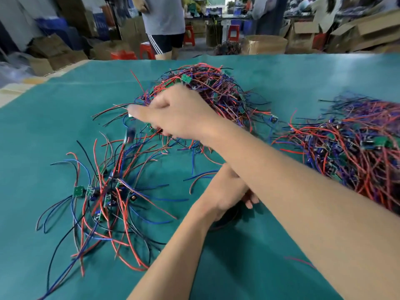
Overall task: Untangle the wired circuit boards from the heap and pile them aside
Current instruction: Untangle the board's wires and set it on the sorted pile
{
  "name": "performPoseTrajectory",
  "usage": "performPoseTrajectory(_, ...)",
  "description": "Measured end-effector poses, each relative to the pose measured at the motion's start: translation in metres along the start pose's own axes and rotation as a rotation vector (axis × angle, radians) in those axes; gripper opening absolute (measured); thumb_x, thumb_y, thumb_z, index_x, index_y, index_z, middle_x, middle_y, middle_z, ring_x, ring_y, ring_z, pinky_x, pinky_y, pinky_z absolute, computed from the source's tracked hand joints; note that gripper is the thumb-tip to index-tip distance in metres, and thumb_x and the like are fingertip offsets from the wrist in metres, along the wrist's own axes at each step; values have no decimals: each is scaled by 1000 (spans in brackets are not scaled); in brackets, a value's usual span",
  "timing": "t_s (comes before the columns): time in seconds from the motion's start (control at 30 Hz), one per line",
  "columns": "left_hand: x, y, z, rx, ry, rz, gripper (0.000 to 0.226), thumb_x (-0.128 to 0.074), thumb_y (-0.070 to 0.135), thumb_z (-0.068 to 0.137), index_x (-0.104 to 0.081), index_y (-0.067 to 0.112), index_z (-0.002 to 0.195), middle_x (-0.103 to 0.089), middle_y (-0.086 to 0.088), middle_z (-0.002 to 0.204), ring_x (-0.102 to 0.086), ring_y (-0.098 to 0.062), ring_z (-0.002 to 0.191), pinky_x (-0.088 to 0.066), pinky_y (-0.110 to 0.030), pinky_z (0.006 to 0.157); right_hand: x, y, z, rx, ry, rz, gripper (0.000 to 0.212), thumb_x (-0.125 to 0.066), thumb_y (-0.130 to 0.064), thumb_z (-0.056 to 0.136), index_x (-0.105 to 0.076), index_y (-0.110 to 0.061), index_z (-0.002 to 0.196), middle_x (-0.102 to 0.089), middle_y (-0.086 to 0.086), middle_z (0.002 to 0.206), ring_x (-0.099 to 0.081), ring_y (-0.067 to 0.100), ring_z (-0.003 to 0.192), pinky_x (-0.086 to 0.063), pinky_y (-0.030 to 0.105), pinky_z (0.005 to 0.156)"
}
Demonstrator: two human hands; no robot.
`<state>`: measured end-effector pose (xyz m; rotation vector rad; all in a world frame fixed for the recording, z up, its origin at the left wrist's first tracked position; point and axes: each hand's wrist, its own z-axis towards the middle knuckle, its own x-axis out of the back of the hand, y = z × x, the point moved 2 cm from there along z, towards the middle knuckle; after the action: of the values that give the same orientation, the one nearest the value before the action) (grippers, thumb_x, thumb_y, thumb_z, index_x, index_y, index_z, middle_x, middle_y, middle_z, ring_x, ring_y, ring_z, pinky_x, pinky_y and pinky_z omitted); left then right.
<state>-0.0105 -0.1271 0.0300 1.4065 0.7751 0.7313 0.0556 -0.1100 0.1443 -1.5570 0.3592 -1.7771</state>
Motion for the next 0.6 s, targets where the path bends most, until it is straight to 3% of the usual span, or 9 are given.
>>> performPoseTrajectory(0.1,0,-3,5,34,-38,-11,44,-43,-12,85,-64,16,58,-62,0,53,-49,-7,42,-41,-17,41,7,46,21,-23,17,-483,48,-61,-57,93,-70,-14,113,-63,16,120,-60,35,113,-52,44,98)
performPoseTrajectory(0.2,0,-6,9,61,-38,-44,27,-46,-4,96,-62,9,80,-62,-7,58,-48,-8,41,-41,-17,39,28,107,25,-224,147,-602,48,-64,-41,95,-53,-14,133,-45,18,139,-47,43,128,-46,50,104)
performPoseTrajectory(0.3,0,-8,11,60,-44,-52,17,-47,-3,98,-63,2,94,-62,-6,58,-49,-7,41,-42,-17,39,34,152,13,-443,81,-572,45,-64,-38,95,-54,-11,128,-53,21,138,-52,42,128,-47,47,101)
performPoseTrajectory(0.43,0,-8,11,66,-43,-63,16,-47,-3,98,-63,-2,99,-62,-8,60,-49,-8,42,-42,-17,40,34,168,1,-406,169,-555,18,-62,-34,95,-59,-18,88,-68,20,113,-63,40,110,-53,43,86)
performPoseTrajectory(0.6,1,-8,12,81,-37,-98,15,-49,-2,97,-64,1,95,-64,-10,63,-51,-10,45,-43,-18,42,39,171,1,-452,184,-518,22,-62,-29,96,-70,-9,95,-68,24,110,-64,43,106,-54,43,87)
